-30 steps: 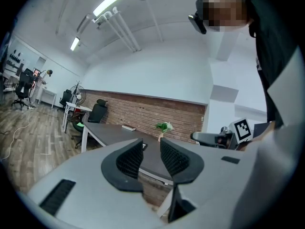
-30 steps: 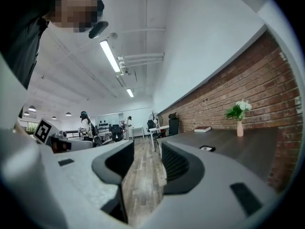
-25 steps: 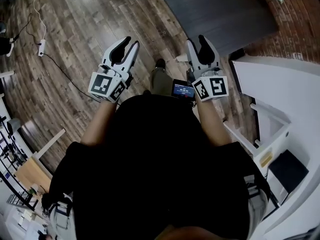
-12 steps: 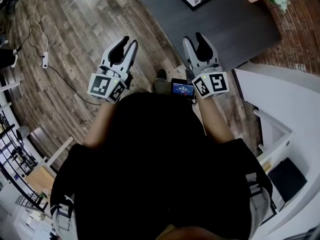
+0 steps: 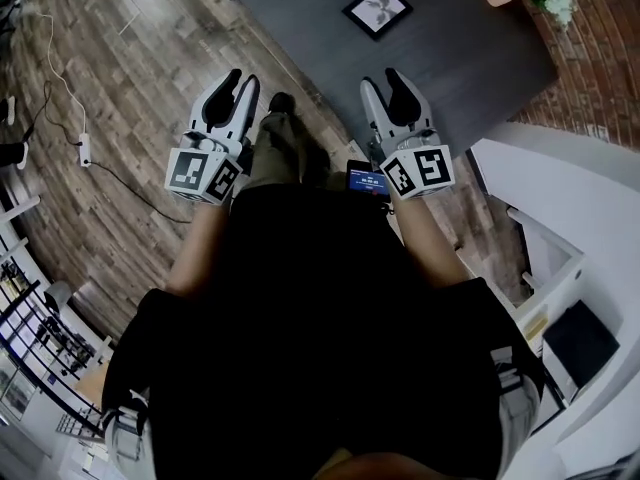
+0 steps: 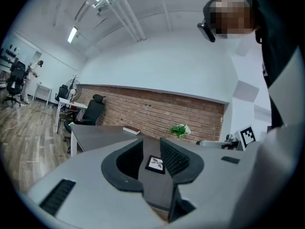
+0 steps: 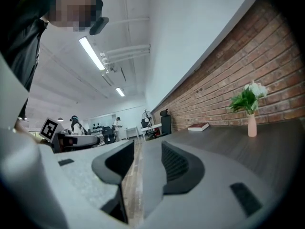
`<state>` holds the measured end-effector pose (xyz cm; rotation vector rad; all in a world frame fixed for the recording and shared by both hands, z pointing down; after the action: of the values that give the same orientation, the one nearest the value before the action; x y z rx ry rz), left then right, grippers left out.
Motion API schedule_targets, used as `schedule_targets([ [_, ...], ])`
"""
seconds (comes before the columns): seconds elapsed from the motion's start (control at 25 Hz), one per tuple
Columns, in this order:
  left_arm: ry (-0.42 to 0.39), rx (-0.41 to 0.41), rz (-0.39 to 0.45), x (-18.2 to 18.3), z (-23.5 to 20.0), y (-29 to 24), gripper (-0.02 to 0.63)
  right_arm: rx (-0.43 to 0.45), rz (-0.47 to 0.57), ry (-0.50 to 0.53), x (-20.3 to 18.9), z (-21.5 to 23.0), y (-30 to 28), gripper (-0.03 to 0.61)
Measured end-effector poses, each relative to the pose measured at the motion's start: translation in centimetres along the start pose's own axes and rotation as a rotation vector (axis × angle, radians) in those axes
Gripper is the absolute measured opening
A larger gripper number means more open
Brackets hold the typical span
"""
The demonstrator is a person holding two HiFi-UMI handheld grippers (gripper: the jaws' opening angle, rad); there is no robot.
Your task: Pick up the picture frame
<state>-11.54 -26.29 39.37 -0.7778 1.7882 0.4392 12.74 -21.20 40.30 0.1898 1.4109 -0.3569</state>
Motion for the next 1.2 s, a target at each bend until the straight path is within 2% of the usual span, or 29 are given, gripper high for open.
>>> schedule_targets([
  [0.16, 0.022, -0.066, -0.036, 0.5, -3.9, -5.3, 0.108, -0.096, -0.009, -0.004, 0.1, 2.5, -3.6, 0.183],
  [0.44, 0.051, -0.291, -0.129, 1.9, -7.0, -16.1, 0.108, -0.301, -0.02, -0.035, 1.5, 6.5, -8.5, 0.183],
  [0.64, 0.049, -0.451, -0.213, 2.2, -7.7, -21.4, 0.109, -0.434, -0.026, -0.055, 1.8, 8.3, -10.6, 0.183],
  [0.84, 0.042, -0.554, -0.31, 1.4, -7.7, -25.8, 0.109, -0.513, -0.027, -0.098, 1.3, 9.9, -11.3, 0.183],
  [1.0, 0.027, -0.627, -0.419, -0.1, -6.6, -28.9, 0.109, -0.561, -0.039, -0.173, 0.1, 11.5, -11.3, 0.183],
  [1.2, 0.002, -0.653, -0.584, -3.5, -5.0, -32.9, 0.109, -0.559, -0.071, -0.308, -2.1, 14.5, -12.0, 0.183],
])
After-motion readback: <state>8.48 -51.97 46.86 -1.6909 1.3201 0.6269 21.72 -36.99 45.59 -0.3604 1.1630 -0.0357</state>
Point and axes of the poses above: the fingertips, and each gripper's own axes: y backward along the fingers, z to its right, x out of its top, the point moved 4 cm from there along y, backward along the fingers, and after that the axes turned 4 degrees about y, right-handed, at the moved point
